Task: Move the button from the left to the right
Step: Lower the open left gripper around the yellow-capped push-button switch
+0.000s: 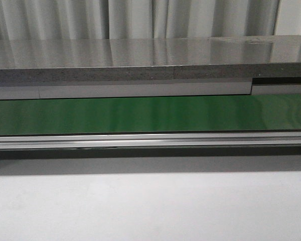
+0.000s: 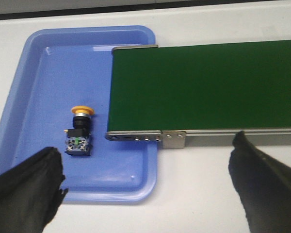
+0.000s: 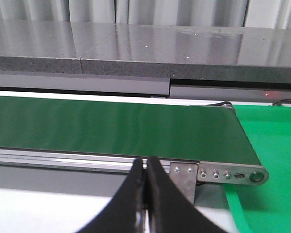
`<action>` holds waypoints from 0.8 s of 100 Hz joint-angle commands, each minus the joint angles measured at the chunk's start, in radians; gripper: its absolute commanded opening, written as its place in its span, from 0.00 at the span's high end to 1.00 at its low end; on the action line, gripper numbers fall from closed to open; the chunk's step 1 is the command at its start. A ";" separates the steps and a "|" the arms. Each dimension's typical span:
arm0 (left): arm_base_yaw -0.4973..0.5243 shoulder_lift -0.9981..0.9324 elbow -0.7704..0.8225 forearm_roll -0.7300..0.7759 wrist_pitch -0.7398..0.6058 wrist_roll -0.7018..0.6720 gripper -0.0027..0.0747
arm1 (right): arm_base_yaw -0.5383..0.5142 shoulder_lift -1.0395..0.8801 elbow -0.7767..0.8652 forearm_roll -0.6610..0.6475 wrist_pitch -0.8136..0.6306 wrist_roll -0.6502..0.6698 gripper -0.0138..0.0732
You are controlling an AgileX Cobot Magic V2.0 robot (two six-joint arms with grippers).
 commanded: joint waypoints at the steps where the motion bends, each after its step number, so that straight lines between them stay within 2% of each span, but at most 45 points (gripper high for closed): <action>1: 0.047 0.074 -0.075 0.018 -0.048 -0.012 0.10 | -0.007 -0.016 -0.018 -0.003 -0.085 0.000 0.92; 32: 0.246 0.329 -0.177 0.006 -0.057 0.025 0.10 | -0.007 -0.016 -0.018 -0.003 -0.085 0.000 0.92; 58: 0.328 0.526 -0.216 0.004 -0.105 0.028 0.10 | -0.007 -0.016 -0.018 -0.003 -0.085 0.000 0.92; 80: 0.347 0.680 -0.261 0.002 -0.133 0.030 0.10 | -0.007 -0.016 -0.018 -0.003 -0.085 0.000 0.92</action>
